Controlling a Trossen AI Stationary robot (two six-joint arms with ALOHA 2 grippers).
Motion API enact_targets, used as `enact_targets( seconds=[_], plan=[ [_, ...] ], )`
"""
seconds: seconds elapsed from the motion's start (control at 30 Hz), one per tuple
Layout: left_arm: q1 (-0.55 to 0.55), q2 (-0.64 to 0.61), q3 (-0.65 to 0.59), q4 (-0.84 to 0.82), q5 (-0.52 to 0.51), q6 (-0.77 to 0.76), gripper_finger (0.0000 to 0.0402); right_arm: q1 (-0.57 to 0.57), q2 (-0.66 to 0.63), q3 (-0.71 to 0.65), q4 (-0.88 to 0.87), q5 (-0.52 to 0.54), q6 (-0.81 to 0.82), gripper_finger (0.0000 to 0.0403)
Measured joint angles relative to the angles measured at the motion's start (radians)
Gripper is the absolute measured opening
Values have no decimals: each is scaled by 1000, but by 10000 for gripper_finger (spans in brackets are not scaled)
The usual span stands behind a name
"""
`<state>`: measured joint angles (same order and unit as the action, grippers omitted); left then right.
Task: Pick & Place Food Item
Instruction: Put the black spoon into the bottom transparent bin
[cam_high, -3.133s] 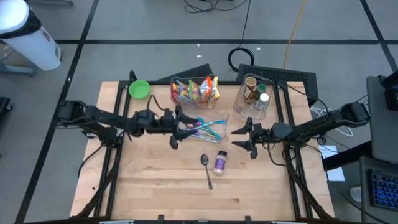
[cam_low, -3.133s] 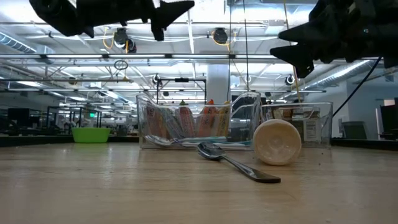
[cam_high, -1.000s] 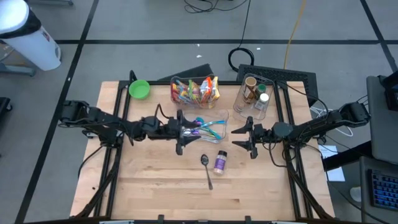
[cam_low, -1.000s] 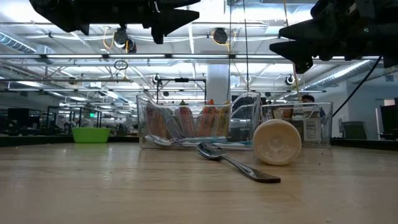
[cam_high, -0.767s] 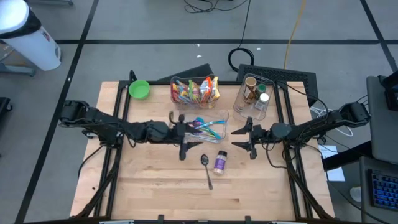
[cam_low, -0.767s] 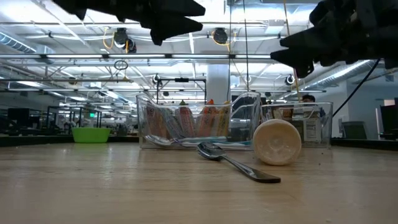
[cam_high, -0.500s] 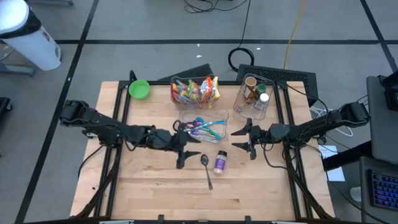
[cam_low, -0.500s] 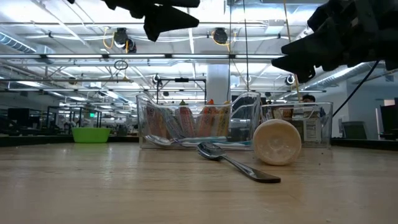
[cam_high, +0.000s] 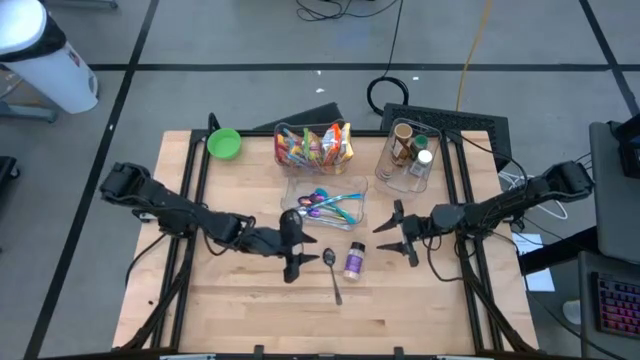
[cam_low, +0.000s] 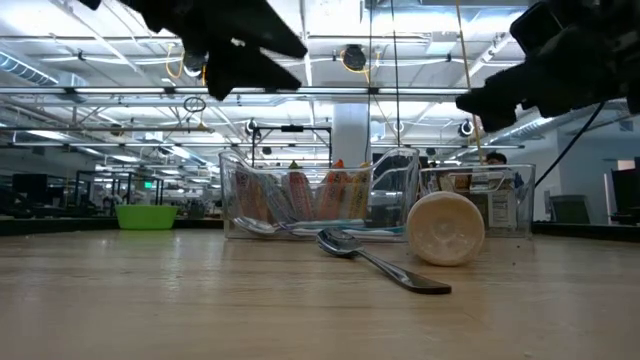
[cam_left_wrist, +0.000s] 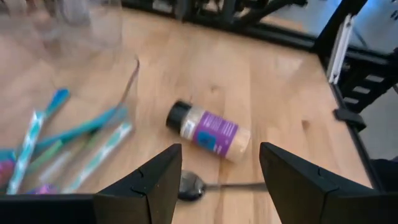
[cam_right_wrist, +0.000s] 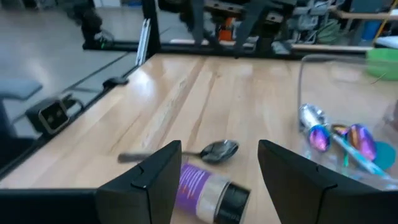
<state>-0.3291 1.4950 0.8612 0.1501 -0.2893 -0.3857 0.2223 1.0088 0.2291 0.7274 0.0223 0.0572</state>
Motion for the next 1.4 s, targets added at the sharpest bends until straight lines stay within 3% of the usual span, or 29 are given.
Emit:
enact_targets(
  seconds=[0.43,0.57,0.9,1.4],
  plan=[
    [45,189,0,-54,62,-335,225,29,52,0,-45,2,-24,205],
    [76,258,0,-6,130,-359,225,29,60,0,-42,2,-17,202],
    [106,374,0,91,132,-450,225,29,60,0,-34,2,9,201],
    [116,406,1,164,142,-491,221,29,60,0,-20,2,6,199]
  ],
)
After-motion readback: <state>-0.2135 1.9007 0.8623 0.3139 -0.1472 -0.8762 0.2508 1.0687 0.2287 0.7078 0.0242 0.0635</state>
